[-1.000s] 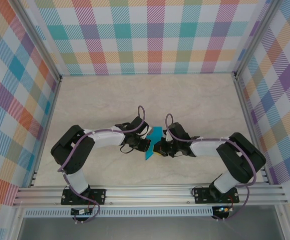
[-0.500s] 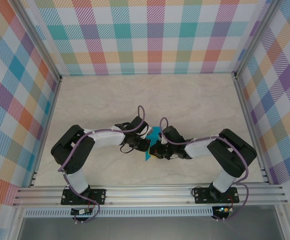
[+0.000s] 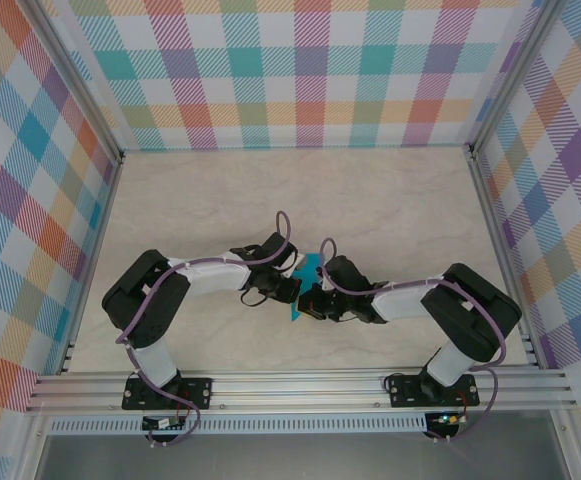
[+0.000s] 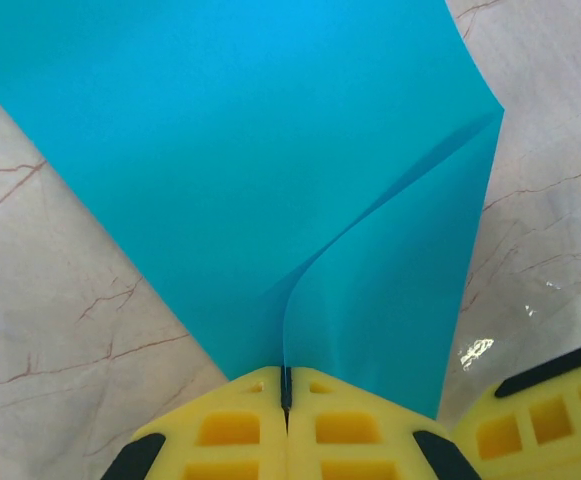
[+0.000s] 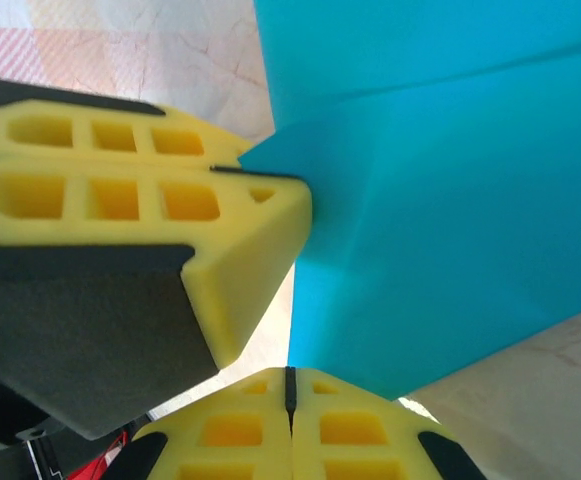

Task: Fold a paper plane with a square sheet of paper (pick it up from the middle)
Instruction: Third fold the triangle at the center of the table.

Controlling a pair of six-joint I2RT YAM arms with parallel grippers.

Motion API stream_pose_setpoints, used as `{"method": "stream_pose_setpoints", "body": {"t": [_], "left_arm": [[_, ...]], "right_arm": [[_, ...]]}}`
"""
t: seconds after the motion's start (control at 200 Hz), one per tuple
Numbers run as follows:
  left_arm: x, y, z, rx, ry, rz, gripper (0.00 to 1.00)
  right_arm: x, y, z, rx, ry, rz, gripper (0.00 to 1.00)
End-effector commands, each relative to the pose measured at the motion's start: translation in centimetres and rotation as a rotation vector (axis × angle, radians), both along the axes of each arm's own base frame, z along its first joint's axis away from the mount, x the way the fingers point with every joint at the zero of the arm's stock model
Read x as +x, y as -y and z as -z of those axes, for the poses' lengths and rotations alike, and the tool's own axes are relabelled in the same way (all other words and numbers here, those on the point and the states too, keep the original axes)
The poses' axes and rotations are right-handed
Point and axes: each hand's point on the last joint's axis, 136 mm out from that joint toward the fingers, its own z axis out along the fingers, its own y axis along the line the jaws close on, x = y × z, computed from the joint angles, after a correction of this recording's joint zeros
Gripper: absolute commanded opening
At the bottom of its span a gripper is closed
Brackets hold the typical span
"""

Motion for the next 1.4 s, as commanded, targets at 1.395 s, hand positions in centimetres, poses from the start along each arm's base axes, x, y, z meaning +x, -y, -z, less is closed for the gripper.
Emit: {"method": "stream_pose_setpoints", "body": {"t": [1.395], "left_arm": [[-2.0,-1.9,3.1,0.097,-0.091,0.027,0.03]], "right_arm": [[-1.6,-1.7,0.1,-0.028,0.014,-0.017,0.05]]}}
